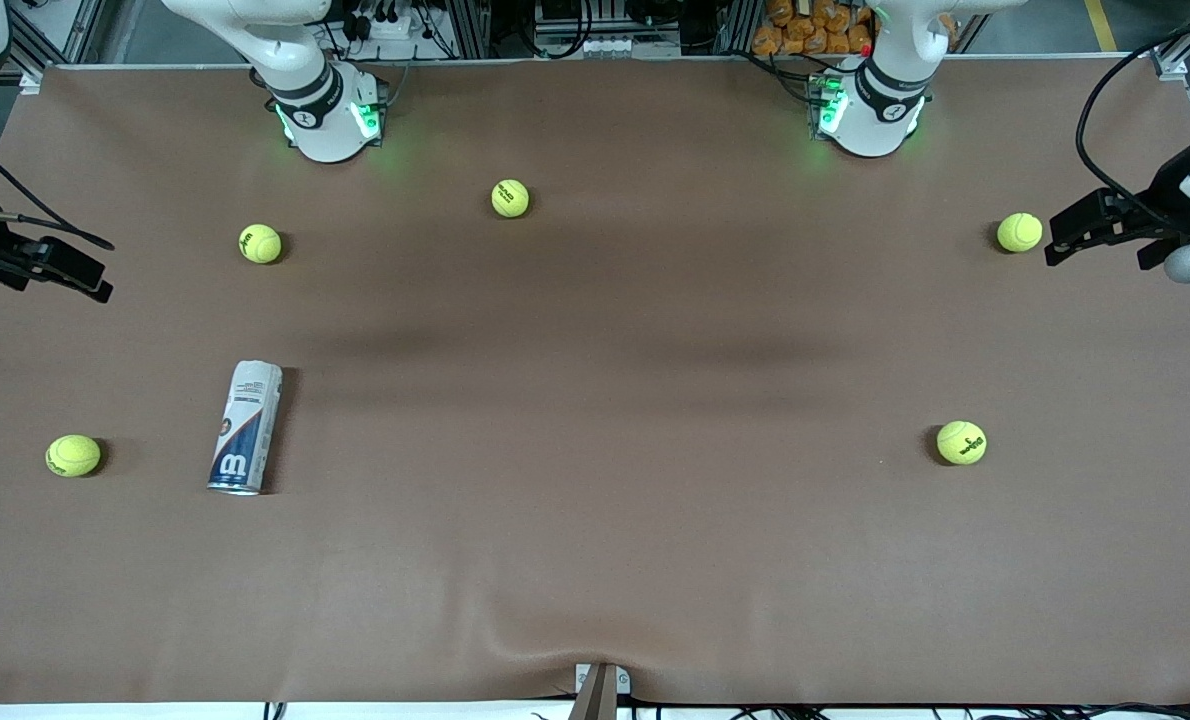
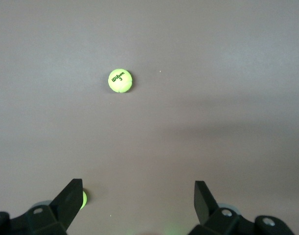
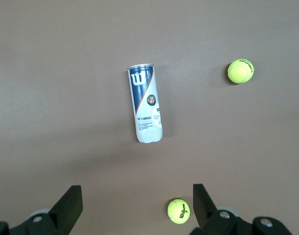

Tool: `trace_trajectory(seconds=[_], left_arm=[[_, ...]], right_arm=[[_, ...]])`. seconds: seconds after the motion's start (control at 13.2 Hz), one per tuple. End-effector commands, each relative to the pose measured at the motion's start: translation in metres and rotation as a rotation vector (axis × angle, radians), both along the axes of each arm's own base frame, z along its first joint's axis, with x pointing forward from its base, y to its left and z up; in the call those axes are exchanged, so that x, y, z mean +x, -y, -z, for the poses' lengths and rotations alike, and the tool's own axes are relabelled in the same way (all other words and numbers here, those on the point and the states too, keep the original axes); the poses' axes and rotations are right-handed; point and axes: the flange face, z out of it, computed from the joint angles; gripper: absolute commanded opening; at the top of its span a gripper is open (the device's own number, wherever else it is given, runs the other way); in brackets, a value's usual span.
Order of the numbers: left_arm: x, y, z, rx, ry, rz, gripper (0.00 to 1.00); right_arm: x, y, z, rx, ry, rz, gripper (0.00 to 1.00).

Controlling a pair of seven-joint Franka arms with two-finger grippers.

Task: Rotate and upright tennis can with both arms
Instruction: 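Reach the right gripper toward the Wilson can lying on its side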

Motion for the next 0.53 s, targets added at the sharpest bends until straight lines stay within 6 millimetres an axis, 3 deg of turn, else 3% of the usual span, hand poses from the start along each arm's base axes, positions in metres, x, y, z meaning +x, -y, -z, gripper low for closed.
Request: trace_trajectory(seconds=[0.0, 0.3, 0.46], left_arm=[[-0.002, 0.010, -0.002, 0.027, -0.018, 0.036, 1.00], [0.002, 0.012, 0.001, 0.056, -0.020, 0.034, 1.00], [0.001, 0.019, 0.004, 0.087, -0.026, 0.044, 1.00]], right_arm=[[0.004, -0.003, -0.003, 0.003, 0.001, 0.010, 1.00], [0.004, -0.008, -0.002, 0.010, -0.002, 0.002, 1.00], [0.011, -0.009, 0.012, 0.011, -0.025, -0.008, 1.00]])
